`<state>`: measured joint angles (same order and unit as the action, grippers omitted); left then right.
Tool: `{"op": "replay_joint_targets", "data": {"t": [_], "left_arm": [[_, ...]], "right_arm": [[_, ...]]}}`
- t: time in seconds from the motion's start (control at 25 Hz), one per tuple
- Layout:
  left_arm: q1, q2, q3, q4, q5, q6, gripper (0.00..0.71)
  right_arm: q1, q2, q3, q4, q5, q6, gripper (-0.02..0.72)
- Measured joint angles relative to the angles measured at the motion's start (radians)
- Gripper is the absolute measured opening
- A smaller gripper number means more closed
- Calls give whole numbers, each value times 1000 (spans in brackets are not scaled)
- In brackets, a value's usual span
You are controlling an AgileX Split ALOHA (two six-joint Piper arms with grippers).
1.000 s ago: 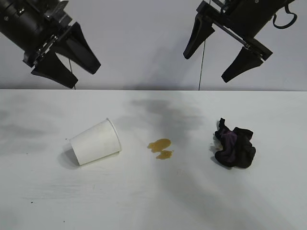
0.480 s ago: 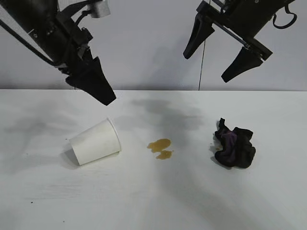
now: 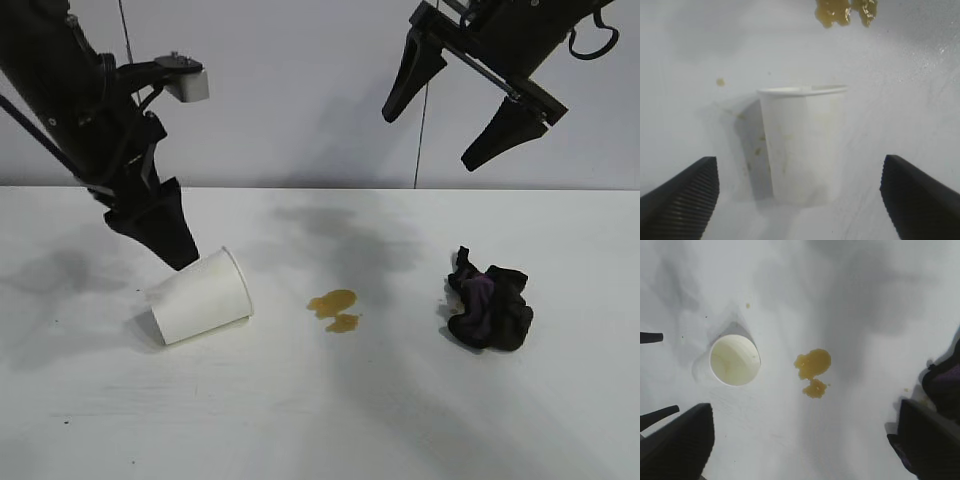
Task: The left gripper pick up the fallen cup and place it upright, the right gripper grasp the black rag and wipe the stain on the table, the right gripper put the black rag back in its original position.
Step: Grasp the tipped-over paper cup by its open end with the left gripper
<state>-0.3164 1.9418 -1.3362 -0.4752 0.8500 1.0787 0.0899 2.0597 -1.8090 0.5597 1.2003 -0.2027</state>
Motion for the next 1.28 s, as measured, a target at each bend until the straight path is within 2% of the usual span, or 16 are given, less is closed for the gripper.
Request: {"op": "replay_joint_targets", "data": {"t": [0.32,0.76,0.96,1.28], "left_arm": [[-18,2,20,-40,-126,-45,632],[-64,148,20,-28,-137,-77,632],[-73,150,20,-28,-199,-77,632],[-73,150,20,13,-219,-77,632]], "right_arm": [[0,0,0,0,-14,-2,694],[0,0,0,0,-14,-3,694],[0,0,0,-2,-14,-3,694],[0,0,0,-2,-14,-7,694]]}}
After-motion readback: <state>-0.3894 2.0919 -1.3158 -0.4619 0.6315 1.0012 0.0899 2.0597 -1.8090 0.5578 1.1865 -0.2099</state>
